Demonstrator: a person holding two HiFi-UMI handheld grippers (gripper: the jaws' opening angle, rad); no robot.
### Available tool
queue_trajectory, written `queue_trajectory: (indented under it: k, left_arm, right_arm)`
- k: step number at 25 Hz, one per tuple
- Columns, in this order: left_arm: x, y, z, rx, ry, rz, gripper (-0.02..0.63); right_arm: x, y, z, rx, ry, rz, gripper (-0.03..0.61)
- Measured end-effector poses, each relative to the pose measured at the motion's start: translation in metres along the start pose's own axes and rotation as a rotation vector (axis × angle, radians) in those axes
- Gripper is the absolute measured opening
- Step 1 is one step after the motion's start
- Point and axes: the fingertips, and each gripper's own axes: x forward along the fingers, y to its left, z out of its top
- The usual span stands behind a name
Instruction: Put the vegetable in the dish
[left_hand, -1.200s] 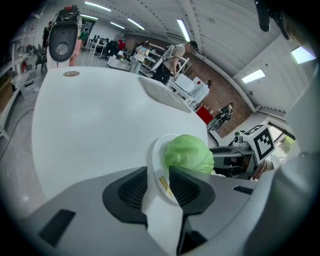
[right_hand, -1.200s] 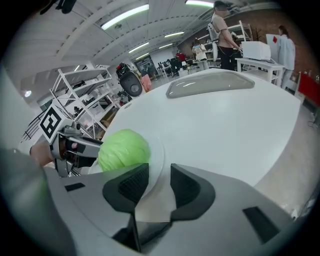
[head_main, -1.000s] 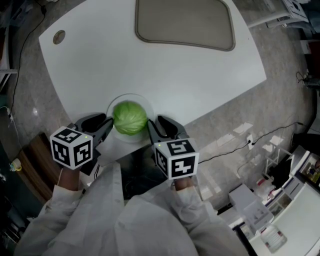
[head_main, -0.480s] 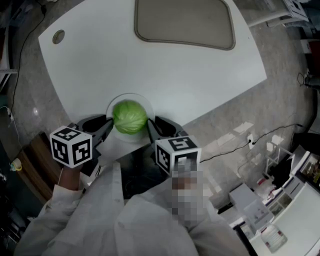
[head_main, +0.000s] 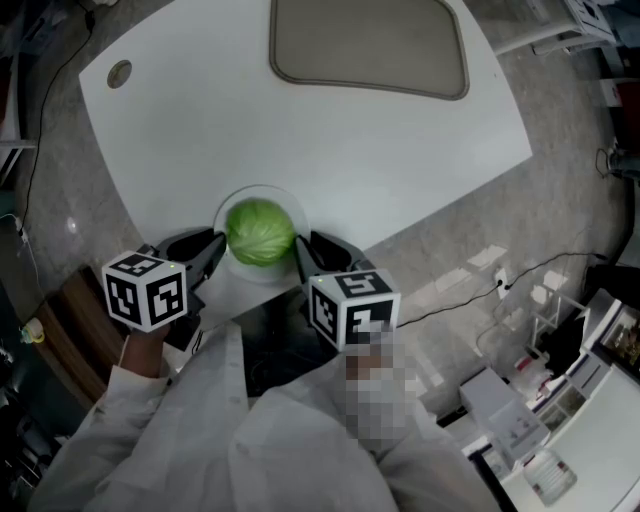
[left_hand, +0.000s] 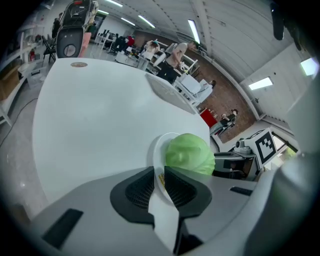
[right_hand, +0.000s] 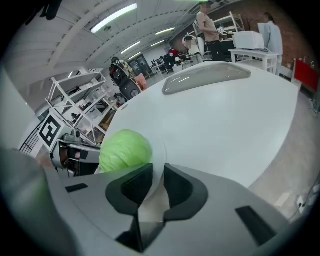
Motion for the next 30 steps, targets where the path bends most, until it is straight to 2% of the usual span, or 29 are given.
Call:
queue_trajectory:
  k: [13,30]
  left_arm:
    - [-0.001,-0.005,-0.007,0.059,0.077,0.043,0.067]
    - [-0.008,-0.008,-0.011,0.066,0.123,0.040,0.055]
  right_arm:
    - [-0.006,-0.003,0.001,0.010,0.012,-0.029,0.066]
    - [-0.013,0.002,0.004,-0.009,0.039,-0.062,0.060]
